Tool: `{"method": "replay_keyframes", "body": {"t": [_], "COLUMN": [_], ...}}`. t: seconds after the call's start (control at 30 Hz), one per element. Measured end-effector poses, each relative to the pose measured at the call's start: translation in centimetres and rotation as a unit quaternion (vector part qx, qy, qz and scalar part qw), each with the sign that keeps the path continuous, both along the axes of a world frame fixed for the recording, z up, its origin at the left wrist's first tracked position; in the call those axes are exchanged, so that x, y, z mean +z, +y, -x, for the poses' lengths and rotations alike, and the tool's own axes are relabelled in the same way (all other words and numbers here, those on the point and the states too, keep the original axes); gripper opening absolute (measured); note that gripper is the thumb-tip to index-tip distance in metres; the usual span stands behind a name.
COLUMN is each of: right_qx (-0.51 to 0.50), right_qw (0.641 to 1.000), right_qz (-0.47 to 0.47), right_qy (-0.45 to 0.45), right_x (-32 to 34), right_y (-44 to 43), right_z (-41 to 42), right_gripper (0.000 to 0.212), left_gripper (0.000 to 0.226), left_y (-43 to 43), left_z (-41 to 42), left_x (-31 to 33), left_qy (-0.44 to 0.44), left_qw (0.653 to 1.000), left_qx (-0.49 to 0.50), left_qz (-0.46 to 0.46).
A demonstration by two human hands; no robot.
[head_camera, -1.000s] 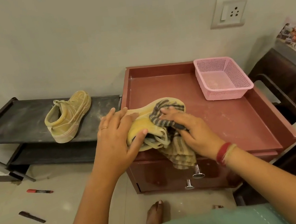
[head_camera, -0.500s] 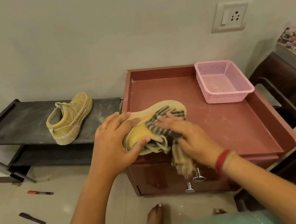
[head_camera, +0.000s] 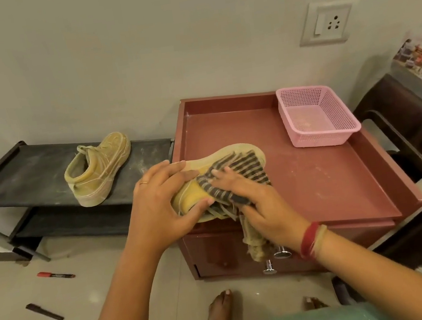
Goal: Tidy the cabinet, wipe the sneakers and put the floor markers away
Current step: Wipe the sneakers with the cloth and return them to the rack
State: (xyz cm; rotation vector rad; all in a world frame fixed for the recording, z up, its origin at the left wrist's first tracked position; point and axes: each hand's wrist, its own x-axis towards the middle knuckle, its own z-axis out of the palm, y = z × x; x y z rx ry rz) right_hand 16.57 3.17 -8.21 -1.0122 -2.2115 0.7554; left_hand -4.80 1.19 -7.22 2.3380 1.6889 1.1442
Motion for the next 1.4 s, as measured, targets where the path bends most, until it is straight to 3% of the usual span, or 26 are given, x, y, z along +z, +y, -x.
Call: {"method": "replay_keyframes", "body": {"t": [0.13,0.27,0.4,0.53,0.63,0.77,0.9,1.0,1.13,1.3,1.4], "right_qx": [-0.107,-0.006,-0.11,-0.026,-0.126,-0.041,-0.126,-0.028,-0.16,-0.082,-0.176], "right_qw": [0.994,1.0,0.994,1.0,0.992,0.999,0.992,0.999,0.987,0.996,0.983], "right_qz": [-0.004,-0.007,0.005,-0.006,0.007,0.013,0.014,0.016,0.01,0.013,0.028], "right_qy": [0.003,-0.008,0.017,-0.009,0.015,-0.016,-0.013,-0.037,-0.018,-0.01,0.03], "right_x": [0.4,0.3,0.8,0.6,1.2,1.0,1.5,1.5,1.5,1.0,0.7], "right_y": [2.2,0.3,2.4,1.5,2.5,0.8,2.3,0.9,3.4,0.4,3.4], "right_z": [-0.8,0.2,-0.4,0.0,-0.3,0.7,0.1,1.1,-0.8,1.5,-0.8], "right_gripper": [0.063,0.061,0.054,0.053,0.047,0.052,0.046,0.052,0.046,0.054,0.048], "left_gripper": [0.06,0.06,0.061,0.061,0.061,0.062,0.061,0.062,0.062,0.062,0.059], "left_y": [0.0,-0.2,-0.2,-0.2,0.0,0.0,0.1,0.0,0.0,0.0,0.0], "left_z": [-0.1,0.0,0.0,0.0,0.1,0.3,0.3,0.4,0.3,0.4,0.3], "left_x": [-0.1,-0.2,0.0,-0.1,-0.1,-0.1,-0.1,-0.3,-0.1,-0.2,-0.3], "left_qy": [0.002,0.022,0.027,0.02,0.003,-0.004,-0.004,0.011,-0.002,0.006,0.017], "left_qw": [1.0,0.999,1.0,1.0,1.0,1.0,1.0,0.999,1.0,0.999,0.999], "left_qx": [0.001,-0.012,0.001,-0.009,-0.005,-0.024,-0.012,-0.022,-0.015,-0.023,-0.025], "left_qz": [-0.006,-0.024,-0.013,-0.02,-0.014,-0.018,-0.018,-0.029,-0.011,-0.023,-0.029]}}
